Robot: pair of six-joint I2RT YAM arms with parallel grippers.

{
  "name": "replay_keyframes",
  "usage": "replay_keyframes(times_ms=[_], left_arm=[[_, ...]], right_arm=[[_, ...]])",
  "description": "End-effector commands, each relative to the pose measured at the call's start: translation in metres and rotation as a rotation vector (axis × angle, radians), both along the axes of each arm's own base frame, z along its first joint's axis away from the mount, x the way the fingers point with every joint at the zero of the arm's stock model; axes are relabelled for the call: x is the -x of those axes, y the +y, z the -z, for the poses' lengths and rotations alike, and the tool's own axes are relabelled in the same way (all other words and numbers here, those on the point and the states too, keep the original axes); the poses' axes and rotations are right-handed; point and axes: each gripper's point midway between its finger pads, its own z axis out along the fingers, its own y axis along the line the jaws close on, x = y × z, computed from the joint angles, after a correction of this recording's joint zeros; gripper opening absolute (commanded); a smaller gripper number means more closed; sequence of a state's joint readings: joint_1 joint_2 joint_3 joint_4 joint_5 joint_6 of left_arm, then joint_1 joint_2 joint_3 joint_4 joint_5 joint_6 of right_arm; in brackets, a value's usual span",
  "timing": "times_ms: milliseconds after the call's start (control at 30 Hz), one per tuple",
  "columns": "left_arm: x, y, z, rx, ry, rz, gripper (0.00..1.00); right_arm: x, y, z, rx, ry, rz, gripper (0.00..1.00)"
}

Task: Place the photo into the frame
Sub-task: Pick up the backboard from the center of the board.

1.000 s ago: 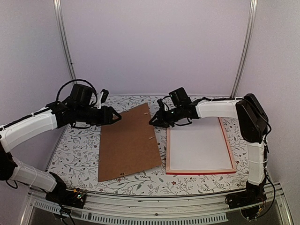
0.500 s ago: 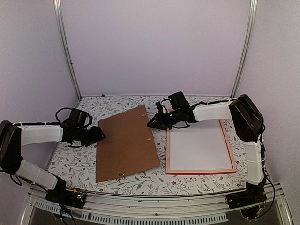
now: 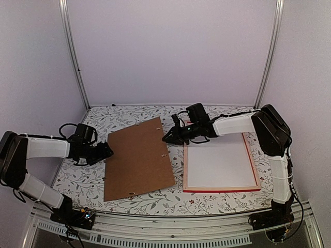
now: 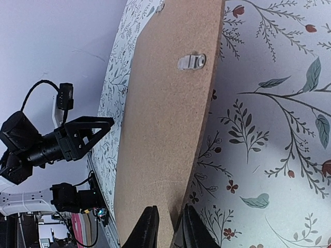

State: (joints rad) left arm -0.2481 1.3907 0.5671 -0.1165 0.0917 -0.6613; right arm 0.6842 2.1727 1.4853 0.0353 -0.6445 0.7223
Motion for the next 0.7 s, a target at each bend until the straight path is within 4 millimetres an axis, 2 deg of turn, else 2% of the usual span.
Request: replay_keyframes(times_ms=[0,333,667], left_arm=[[-0.003,0.015,0.003,-0.033,-0.011,-0.038,0.79],[0.001,0.012,0.020,0.007,0.034,-0.026,0.81],[0.010,-0.007,0.037,0.097,0.054,0.018,0.79]], right_arm=[[-0.002,0.004,-0.008,-0.048,-0.020,-0.021,0.19],[0.001,0.003,-0.009,-0.049,-0.023,-0.033,0.19],[0.003,0.005,-0.005,-0.061,-0.003,-0.040,0.19]])
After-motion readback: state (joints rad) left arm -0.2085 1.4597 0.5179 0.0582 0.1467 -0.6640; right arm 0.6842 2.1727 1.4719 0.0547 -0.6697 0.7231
